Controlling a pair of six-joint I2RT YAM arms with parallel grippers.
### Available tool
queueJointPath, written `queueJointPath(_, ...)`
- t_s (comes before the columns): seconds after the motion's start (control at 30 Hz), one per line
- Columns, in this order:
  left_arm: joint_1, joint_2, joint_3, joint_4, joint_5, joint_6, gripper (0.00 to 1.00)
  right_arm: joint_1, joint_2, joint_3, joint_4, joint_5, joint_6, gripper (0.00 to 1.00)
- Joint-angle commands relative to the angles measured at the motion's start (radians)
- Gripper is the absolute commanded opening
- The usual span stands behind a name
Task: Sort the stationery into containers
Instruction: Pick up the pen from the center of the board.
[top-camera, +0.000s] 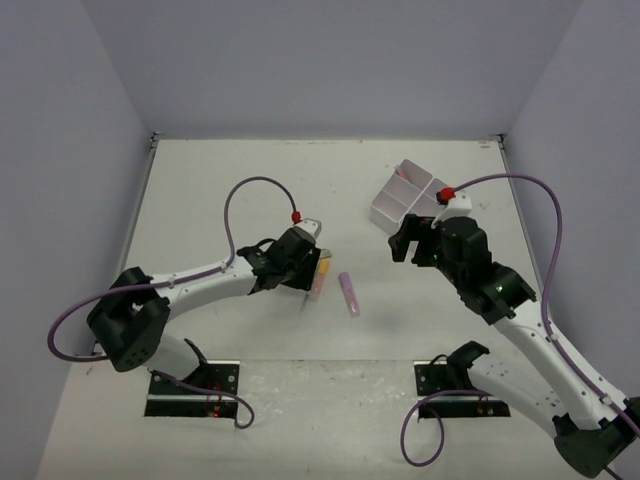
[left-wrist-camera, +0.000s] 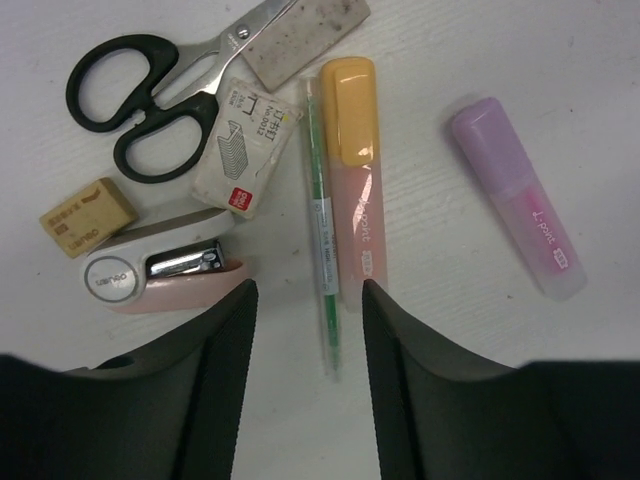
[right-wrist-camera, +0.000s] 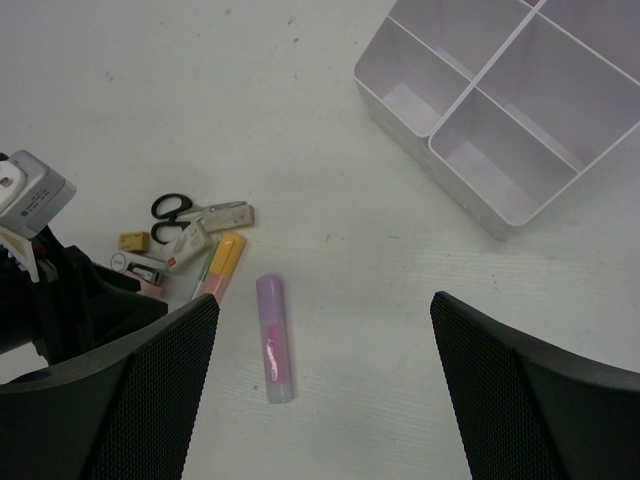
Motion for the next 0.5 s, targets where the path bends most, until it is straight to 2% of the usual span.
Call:
queueJointPath(0.0, -0.007, 0.062, 0.044, 0.075, -0.013, -0.022, 0.45, 0.001, -0.013, -0.007, 0.035, 0.008, -0.012, 0.89)
queueJointPath(0.2, -0.01, 0.114, 0.044, 0.109, -0.016, -0.021, 0.42, 0.001, -0.02, -0.01, 0.048, -0.002, -0.017, 0.9)
queueJointPath(0.47, -0.013, 0.175, 0.049, 0.121, -0.008, -0.019, 0.33, 0.001, -0.036, -0.012, 0.05, -0.014, -0.024, 0.9)
